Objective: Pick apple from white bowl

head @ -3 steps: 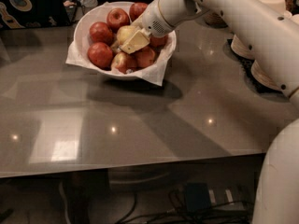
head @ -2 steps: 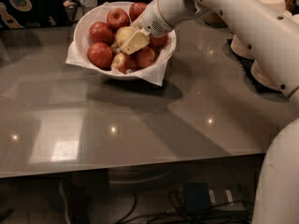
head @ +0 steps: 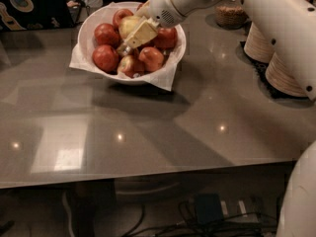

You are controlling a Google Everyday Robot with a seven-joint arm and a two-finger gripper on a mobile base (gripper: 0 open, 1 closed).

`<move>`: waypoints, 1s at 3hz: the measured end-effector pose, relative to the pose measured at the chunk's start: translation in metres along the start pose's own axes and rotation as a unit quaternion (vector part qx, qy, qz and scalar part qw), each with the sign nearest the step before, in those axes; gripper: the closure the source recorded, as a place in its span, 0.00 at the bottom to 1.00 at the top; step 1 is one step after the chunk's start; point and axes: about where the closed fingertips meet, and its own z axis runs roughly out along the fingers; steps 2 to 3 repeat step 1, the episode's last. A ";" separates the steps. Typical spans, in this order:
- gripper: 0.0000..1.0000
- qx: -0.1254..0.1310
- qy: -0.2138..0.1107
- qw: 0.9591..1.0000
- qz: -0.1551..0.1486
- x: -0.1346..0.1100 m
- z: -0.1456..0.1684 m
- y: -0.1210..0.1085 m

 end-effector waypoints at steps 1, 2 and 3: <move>1.00 0.003 -0.013 0.999 -0.035 -0.024 -0.031 0.002; 1.00 0.003 -0.013 0.999 -0.035 -0.024 -0.031 0.002; 1.00 0.003 -0.013 0.999 -0.035 -0.024 -0.031 0.002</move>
Offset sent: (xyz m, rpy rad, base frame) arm 0.0000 0.0000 0.0000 0.0000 0.0000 0.0000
